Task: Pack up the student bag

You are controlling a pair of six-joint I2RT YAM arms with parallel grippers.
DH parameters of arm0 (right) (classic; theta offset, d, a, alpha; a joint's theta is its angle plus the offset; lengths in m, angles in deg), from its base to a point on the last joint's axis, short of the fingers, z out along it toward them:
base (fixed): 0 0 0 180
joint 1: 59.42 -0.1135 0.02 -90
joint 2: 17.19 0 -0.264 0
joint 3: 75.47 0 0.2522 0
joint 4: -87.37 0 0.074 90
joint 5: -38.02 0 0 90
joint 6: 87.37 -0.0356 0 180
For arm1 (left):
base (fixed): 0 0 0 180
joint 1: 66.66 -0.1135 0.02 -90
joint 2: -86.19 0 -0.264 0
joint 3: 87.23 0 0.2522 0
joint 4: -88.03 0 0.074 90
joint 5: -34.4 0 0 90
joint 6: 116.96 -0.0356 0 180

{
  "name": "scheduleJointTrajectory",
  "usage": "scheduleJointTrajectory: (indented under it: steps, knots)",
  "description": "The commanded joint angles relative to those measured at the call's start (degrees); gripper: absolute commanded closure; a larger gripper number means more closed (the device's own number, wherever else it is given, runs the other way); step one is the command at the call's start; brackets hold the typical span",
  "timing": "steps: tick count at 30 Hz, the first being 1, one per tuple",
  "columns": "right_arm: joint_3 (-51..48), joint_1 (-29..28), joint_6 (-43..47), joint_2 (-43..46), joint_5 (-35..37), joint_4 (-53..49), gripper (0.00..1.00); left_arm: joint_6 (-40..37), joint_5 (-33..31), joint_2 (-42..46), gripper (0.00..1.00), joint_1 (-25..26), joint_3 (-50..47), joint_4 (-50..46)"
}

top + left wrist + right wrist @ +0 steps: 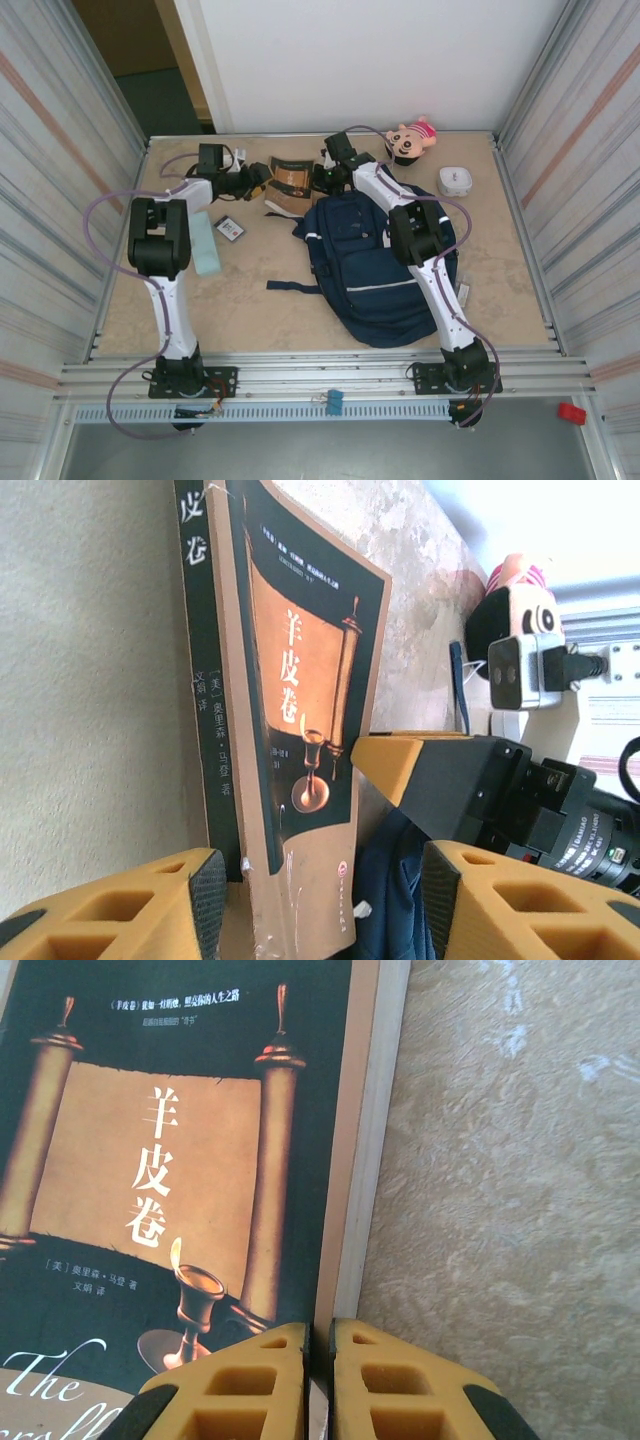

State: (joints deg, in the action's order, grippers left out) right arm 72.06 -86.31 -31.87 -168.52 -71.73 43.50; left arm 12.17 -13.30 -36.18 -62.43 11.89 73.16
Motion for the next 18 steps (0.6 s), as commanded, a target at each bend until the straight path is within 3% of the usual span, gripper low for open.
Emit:
scheduleJointTrajectory:
  steps: [1,8,14,18]
  knots:
    - [-2.5,-2.3,-1.7,0.1,-5.5,1.1,0.88,2.9,3.8,-1.6,0.43,4.0,-1.0,6.6]
    - [-3.4,-2.5,-3.5,0.3,-7.5,3.1,0.89,11.1,6.3,-0.8,0.41,4.7,-6.7,17.3]
    - [-8.0,-2.7,-4.9,3.1,-9.1,7.1,0.89,6.1,3.6,2.0,0.41,4.7,-10.9,10.9]
    - [-8.9,-2.6,-4.8,4.4,-8.5,7.3,0.87,0.9,-1.6,5.4,0.54,4.7,-10.0,4.0]
